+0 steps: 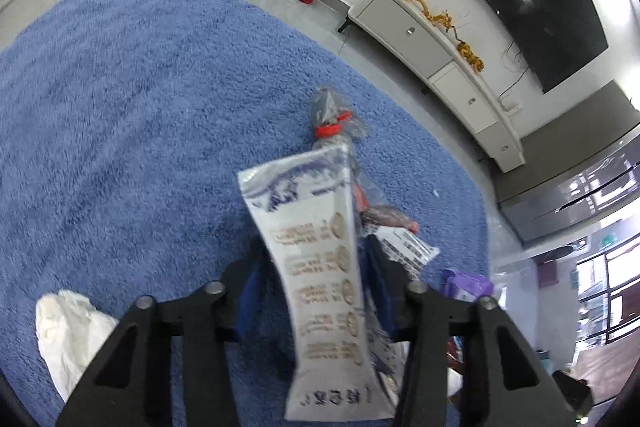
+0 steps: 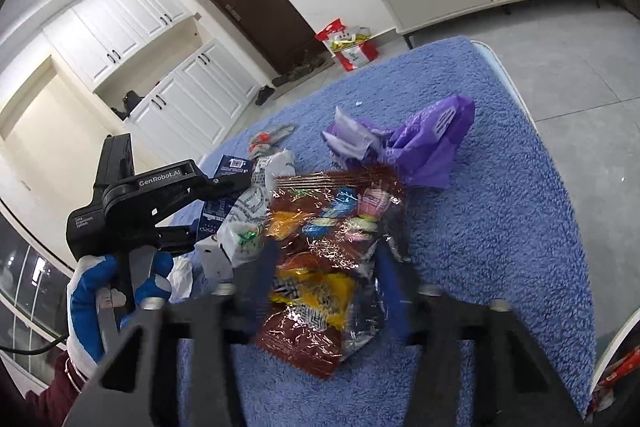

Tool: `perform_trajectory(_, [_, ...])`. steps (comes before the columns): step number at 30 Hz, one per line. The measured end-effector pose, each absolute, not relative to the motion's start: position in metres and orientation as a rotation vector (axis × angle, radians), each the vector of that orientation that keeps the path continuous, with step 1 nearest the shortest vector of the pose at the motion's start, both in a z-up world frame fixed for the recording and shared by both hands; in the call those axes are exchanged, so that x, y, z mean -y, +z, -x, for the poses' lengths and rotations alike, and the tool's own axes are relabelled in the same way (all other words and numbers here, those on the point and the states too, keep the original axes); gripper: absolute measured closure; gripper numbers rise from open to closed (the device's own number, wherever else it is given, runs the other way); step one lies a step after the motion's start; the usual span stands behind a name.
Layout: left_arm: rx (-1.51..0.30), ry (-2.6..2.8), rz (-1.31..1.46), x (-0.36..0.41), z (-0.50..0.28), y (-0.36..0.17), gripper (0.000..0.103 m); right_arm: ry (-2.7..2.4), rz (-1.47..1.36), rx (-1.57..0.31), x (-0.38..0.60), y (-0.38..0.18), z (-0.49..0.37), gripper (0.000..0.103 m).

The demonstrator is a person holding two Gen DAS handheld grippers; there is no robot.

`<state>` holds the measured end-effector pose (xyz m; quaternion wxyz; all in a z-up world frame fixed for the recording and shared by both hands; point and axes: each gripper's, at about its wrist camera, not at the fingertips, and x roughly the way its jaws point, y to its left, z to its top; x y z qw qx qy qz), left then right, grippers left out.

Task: Collect trash
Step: 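Grasp the white printed milk carton with the left tool while the right tool grasps the brown snack bag, then carry both items over the trash bin and open both tools to drop them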

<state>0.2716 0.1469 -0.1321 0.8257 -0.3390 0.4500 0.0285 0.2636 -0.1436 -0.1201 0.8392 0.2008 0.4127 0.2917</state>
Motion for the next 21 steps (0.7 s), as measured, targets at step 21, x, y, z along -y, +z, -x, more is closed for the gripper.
perform_trajectory(21, [-0.793,-0.020,0.524,-0.131,-0.156,-0.046,0.069,0.646,-0.365,-0.710,0.167,-0.061,-0.174,0.103])
